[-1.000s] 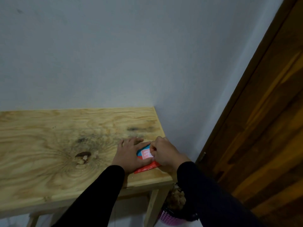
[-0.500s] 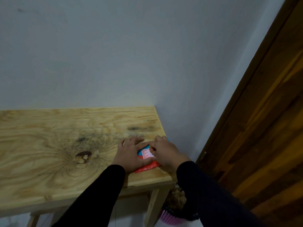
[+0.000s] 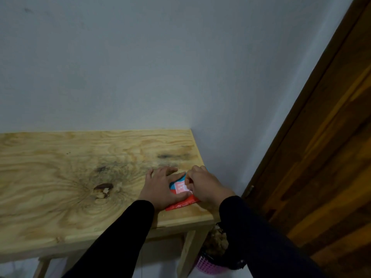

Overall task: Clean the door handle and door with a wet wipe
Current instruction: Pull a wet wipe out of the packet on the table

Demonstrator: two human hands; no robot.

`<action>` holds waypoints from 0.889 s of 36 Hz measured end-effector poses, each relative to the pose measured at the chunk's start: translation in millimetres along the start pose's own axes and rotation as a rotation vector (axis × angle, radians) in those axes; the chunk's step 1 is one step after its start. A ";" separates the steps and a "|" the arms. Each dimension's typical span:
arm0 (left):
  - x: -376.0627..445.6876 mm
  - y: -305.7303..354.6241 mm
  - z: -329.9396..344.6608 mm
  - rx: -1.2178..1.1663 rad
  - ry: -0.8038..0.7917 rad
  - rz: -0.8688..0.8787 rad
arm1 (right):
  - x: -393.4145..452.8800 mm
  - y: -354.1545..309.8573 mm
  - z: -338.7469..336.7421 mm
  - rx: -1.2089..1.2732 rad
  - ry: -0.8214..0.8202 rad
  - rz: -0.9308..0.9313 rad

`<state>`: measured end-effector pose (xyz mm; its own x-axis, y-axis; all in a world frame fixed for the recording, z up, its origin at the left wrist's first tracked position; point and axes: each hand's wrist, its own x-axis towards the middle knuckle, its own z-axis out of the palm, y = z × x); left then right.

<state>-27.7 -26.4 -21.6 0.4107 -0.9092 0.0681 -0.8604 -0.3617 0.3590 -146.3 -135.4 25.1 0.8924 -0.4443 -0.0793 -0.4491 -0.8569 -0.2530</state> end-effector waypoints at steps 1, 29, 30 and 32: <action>0.2 -0.3 0.3 0.002 0.003 0.002 | 0.2 -0.1 0.2 -0.022 0.001 -0.008; 0.1 0.6 -0.9 0.019 0.021 0.001 | 3.3 -4.4 -4.7 0.260 0.081 -0.011; -0.2 1.0 -1.3 0.019 0.022 0.000 | 3.9 -7.0 -6.7 0.276 0.095 -0.024; -0.6 1.1 -1.6 0.020 0.016 -0.003 | 5.5 -11.7 -11.5 0.311 0.136 -0.033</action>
<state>-28.4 -25.9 -19.7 0.4182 -0.9047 0.0815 -0.8647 -0.3690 0.3407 -136.7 -130.8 38.7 0.8826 -0.4665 0.0583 -0.3663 -0.7600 -0.5368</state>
